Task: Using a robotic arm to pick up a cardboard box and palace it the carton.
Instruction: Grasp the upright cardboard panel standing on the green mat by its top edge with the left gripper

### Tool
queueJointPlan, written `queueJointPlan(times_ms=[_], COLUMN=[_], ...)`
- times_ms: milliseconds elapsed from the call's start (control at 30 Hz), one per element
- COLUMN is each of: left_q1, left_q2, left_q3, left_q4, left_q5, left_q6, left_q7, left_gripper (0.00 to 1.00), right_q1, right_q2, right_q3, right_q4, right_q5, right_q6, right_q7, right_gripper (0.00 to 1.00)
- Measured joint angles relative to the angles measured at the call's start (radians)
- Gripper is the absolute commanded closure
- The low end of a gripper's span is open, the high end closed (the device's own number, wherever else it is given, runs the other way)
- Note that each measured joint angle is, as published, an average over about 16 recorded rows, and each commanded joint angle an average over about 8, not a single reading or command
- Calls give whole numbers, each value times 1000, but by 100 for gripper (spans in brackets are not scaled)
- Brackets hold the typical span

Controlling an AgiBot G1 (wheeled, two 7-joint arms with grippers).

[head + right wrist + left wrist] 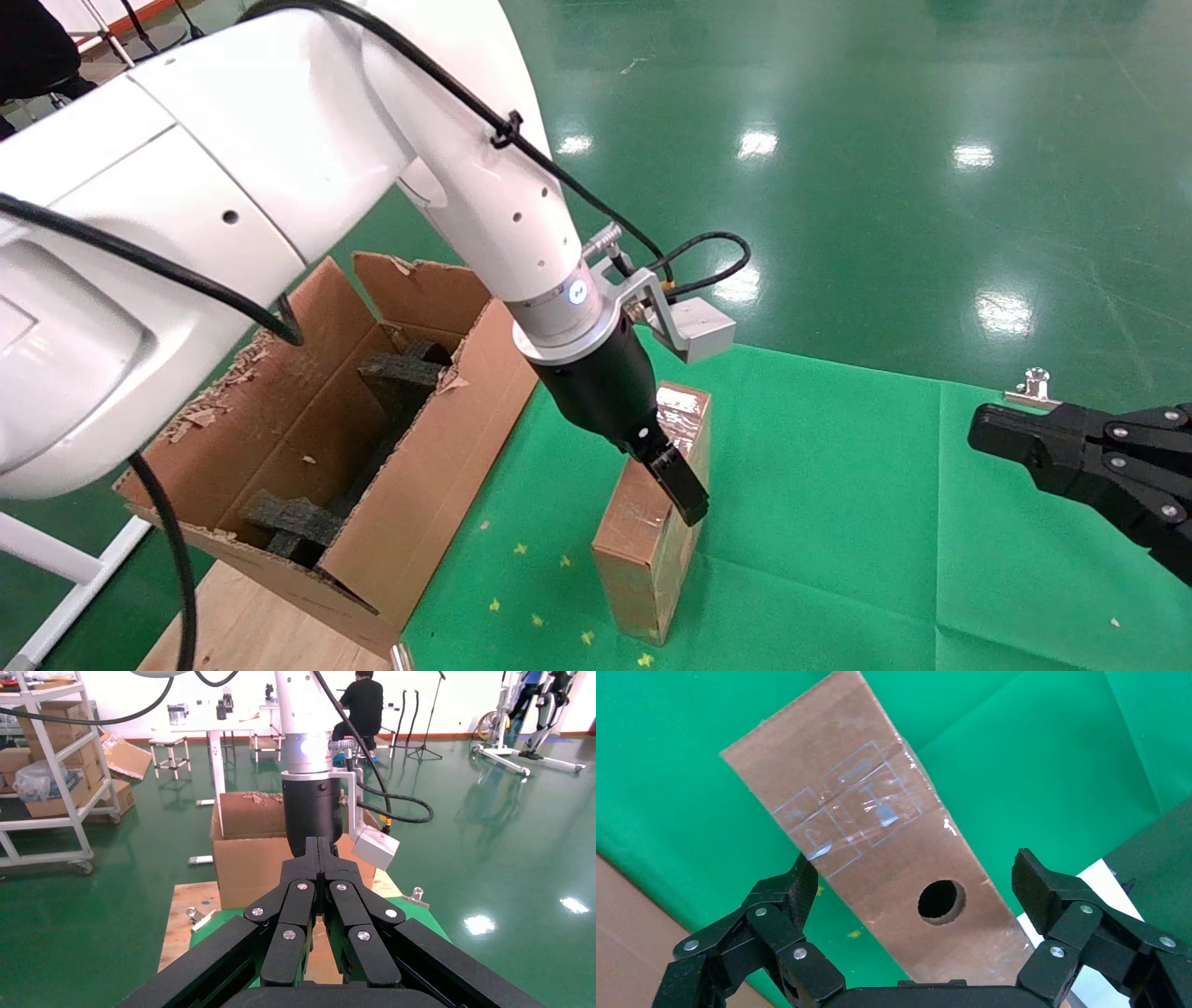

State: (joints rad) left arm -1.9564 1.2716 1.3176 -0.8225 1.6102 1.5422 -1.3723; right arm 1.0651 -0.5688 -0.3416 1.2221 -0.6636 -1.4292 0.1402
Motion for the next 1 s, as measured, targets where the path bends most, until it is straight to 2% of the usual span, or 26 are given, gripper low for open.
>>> queueJointPlan(times_ms=[33, 233, 267, 1000], left_q1=[0, 0, 0, 0], left_q2=[1, 0, 0, -5], left_q3=[1, 0, 0, -5], left_q4=[0, 0, 0, -4], left_q5=[0, 1, 0, 0], left_q6=[0, 1, 1, -3], left_q7=[1, 0, 0, -3], left_gripper=[19, 94, 100, 100], right_q1=[0, 0, 0, 0], right_q2=[0, 0, 0, 0], right_q3=[0, 0, 0, 0], right_q4=[0, 0, 0, 0], right_q5=[0, 0, 0, 0], right_q6=[0, 0, 0, 0], right_q7=[0, 0, 0, 0], right_gripper=[0, 0, 0, 0])
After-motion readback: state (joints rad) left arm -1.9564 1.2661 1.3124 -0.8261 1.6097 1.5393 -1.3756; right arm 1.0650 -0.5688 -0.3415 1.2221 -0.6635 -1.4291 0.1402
